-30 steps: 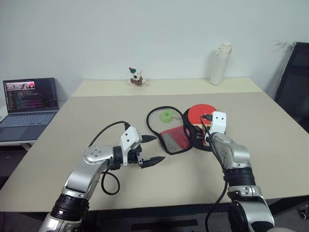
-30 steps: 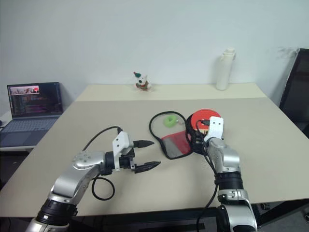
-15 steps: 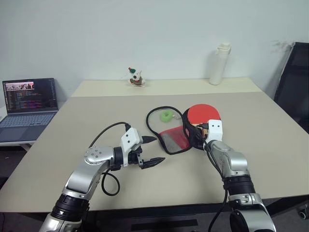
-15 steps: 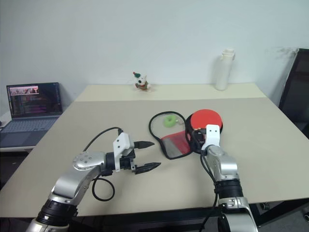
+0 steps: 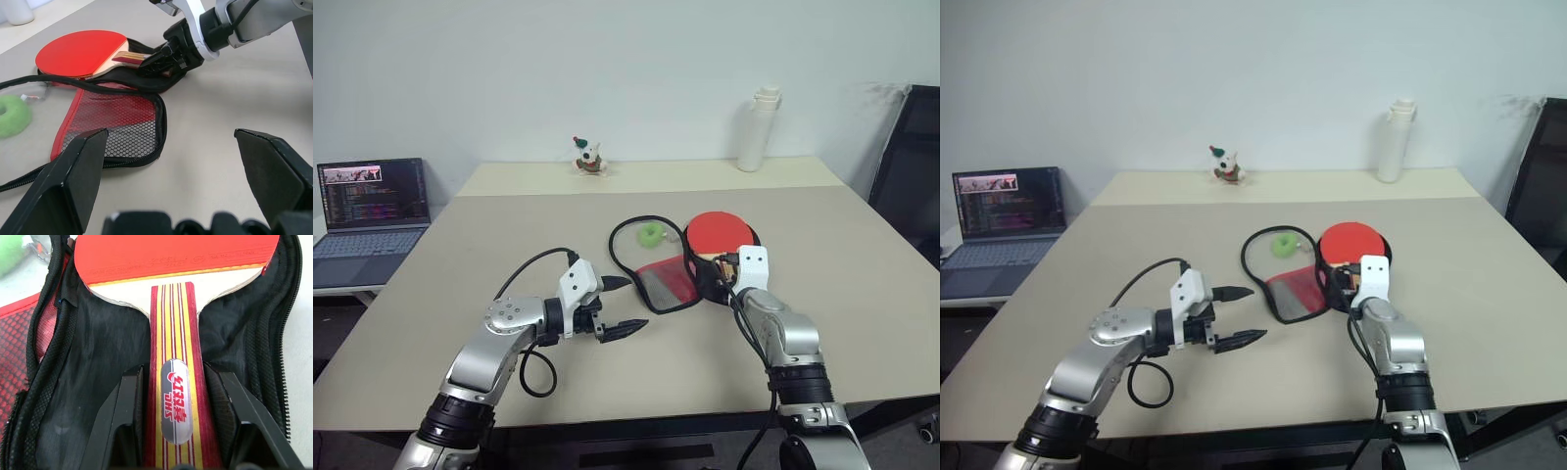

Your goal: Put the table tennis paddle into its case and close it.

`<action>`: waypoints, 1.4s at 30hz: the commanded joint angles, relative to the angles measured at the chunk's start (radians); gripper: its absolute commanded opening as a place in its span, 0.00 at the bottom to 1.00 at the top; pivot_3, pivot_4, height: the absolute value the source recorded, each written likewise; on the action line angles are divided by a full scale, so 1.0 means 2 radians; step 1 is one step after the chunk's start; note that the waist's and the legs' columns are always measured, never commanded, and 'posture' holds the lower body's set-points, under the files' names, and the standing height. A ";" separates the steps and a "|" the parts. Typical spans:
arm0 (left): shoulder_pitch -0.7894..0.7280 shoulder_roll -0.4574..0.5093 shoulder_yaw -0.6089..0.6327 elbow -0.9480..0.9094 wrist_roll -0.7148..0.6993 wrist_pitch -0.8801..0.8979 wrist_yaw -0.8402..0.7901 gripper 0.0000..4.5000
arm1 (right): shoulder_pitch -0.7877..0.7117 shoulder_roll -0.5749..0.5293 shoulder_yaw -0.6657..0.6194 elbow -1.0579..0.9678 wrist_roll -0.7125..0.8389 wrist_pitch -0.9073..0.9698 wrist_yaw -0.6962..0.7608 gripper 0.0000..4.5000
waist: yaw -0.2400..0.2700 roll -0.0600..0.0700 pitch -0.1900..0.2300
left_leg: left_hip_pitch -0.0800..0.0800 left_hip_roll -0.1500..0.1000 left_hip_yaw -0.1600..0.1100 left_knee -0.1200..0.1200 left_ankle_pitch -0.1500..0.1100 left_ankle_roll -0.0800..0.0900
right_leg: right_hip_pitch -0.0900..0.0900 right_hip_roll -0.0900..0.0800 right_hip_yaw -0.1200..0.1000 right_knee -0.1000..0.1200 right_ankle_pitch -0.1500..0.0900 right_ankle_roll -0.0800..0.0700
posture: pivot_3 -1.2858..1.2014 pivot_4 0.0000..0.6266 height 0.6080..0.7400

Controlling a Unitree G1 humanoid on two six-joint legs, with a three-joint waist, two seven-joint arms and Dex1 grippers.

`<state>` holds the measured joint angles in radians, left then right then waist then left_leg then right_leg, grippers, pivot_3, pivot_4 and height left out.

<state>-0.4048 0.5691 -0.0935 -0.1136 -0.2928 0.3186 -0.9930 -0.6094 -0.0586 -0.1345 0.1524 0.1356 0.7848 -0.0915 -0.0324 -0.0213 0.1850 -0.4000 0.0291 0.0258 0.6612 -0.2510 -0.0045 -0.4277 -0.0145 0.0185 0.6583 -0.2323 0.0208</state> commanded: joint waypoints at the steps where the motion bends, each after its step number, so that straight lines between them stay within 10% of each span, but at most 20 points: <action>1: -0.004 0.001 0.003 -0.007 -0.001 -0.010 0.000 1.00 | 0.003 0.006 0.000 -0.037 -0.002 0.006 -0.009 0.32 | 0.000 0.000 0.000 | 0.000 0.000 0.000 0.000 0.000 0.000 | 0.000 0.000 0.000 0.000 0.000 0.000 | 0.52 0.24 1.00; 16: -0.006 0.004 0.003 -0.005 0.001 -0.011 -0.002 1.00 | 0.015 0.019 0.002 -0.055 0.001 0.018 -0.009 0.32 | 0.000 0.000 0.000 | 0.000 0.000 0.000 0.000 0.000 0.000 | 0.000 0.000 0.000 0.000 0.000 0.000 | 0.52 0.24 1.00; 25: -0.005 0.001 0.004 0.002 0.008 -0.015 0.007 1.00 | 0.009 0.018 0.006 -0.069 0.006 0.010 0.005 0.99 | 0.000 0.000 0.000 | 0.000 0.000 0.000 0.000 0.000 0.000 | 0.000 0.000 0.000 0.000 0.000 0.000 | 0.52 0.24 1.00; 36: -0.060 -0.005 0.025 0.141 0.082 -0.054 0.117 1.00 | 0.022 -0.118 -0.031 -0.298 0.221 0.218 0.224 1.00 | 0.002 0.000 0.000 | 0.000 0.000 -0.001 0.000 0.000 0.000 | 0.000 0.000 -0.001 0.000 0.000 0.000 | 0.52 0.24 1.00; 42: -0.105 -0.024 0.020 0.249 0.096 -0.072 0.136 0.63 | 0.032 -0.199 -0.056 -0.300 0.234 0.226 0.242 1.00 | 0.003 0.000 0.000 | 0.000 -0.001 -0.001 0.000 0.000 0.000 | 0.001 0.000 -0.001 -0.001 0.000 0.000 | 0.52 0.24 1.00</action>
<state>-0.5829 0.5293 -0.0601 0.3728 -0.1073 0.2044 -0.7277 -0.5330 -0.4466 -0.2194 -0.4247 0.5822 1.2433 0.3848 -0.0272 -0.0221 0.1851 -0.4003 0.0281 0.0247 0.6614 -0.2510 -0.0044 -0.4259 -0.0153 0.0158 0.6565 -0.2323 0.0212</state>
